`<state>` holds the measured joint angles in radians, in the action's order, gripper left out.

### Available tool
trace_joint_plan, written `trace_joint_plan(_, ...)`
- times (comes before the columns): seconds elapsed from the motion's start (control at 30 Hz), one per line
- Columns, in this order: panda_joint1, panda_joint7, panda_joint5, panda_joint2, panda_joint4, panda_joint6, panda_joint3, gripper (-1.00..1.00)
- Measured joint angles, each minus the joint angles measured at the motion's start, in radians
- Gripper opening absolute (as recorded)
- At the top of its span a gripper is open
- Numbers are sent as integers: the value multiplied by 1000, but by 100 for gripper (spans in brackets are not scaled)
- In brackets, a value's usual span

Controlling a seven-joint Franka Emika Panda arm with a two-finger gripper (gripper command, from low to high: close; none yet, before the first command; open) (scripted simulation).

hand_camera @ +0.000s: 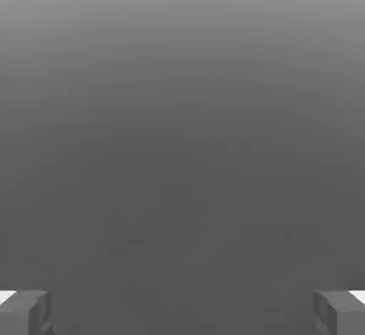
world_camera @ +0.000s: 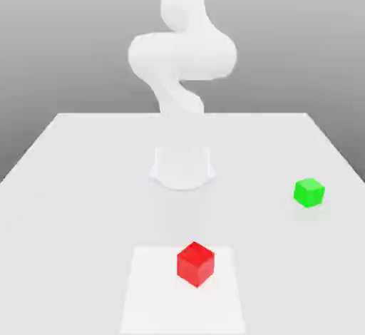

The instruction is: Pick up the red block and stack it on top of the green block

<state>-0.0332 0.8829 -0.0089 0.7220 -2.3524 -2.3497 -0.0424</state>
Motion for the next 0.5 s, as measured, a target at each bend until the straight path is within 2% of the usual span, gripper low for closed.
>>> trace_joint_plan(0.27, -105, 308, -35, -296, -186, -181, -129, 0)
trace_joint_plan(0.5, -151, 572, -42, -569, -356, -349, -188, 0)
